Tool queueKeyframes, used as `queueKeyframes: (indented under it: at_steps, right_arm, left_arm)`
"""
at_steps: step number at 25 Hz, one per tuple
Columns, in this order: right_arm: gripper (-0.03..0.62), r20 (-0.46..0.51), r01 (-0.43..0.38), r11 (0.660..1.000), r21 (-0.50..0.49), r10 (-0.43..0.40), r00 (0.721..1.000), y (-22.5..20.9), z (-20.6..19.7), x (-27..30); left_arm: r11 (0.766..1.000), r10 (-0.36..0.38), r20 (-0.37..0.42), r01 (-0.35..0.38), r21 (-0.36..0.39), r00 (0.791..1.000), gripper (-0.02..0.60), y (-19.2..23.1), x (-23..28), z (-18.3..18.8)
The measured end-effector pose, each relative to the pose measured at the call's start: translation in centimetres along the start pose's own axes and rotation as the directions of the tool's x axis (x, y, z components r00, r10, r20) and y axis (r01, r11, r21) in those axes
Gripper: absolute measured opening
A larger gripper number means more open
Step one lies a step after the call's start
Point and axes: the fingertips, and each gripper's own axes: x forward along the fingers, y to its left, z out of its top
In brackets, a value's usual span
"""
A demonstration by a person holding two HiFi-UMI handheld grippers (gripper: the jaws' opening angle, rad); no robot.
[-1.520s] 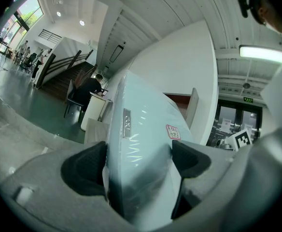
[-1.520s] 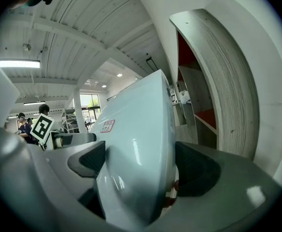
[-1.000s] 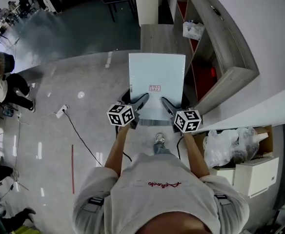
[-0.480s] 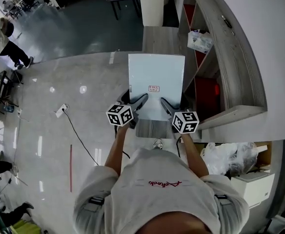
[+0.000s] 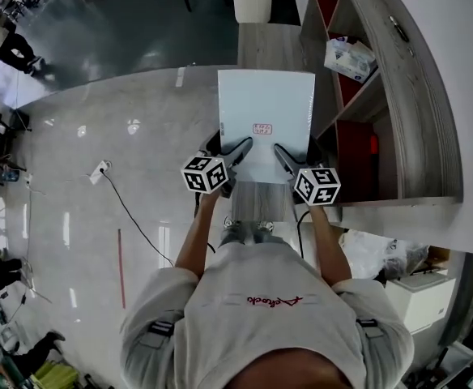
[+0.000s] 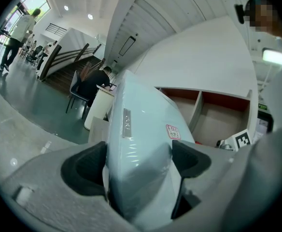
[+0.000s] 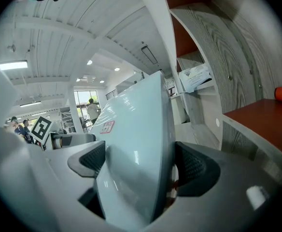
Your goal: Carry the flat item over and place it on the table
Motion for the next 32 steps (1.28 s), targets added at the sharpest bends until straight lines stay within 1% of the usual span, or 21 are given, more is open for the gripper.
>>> queueKeyframes:
  at_steps: [7, 13, 18, 23, 32]
  right_arm:
    - [0.46, -0.019, 0.031, 0.999, 0.026, -0.031, 0.999, -0.4, -0.6, 2.6]
    - [0.46, -0.051, 0.038, 0.998, 0.041, -0.036, 0.998, -1.0, -1.7, 4.1]
    - [0.46, -0.095, 0.039, 0.997, 0.06, -0.034, 0.995, -2.3, -4.0, 5.1]
    - [0.46, -0.152, 0.05, 0.994, 0.092, -0.036, 0.988, -3.3, -7.1, 5.7]
    - [0.46, -0.249, 0.086, 0.982, 0.169, -0.042, 0.968, -5.4, -12.5, 6.7]
  left_arm:
    - [1.0, -0.022, -0.039, 0.021, -0.014, 0.999, 0.436, 2.6, 1.5, 0.2]
    - [0.999, -0.016, -0.062, 0.014, -0.038, 0.998, 0.436, 4.2, 2.5, -0.8]
    - [0.997, -0.002, -0.096, -0.006, -0.078, 0.995, 0.436, 5.5, 3.6, -3.2]
    - [0.993, 0.015, -0.148, -0.032, -0.116, 0.989, 0.436, 6.7, 4.2, -6.4]
    - [0.985, 0.034, -0.258, -0.077, -0.157, 0.966, 0.436, 8.7, 5.6, -11.4]
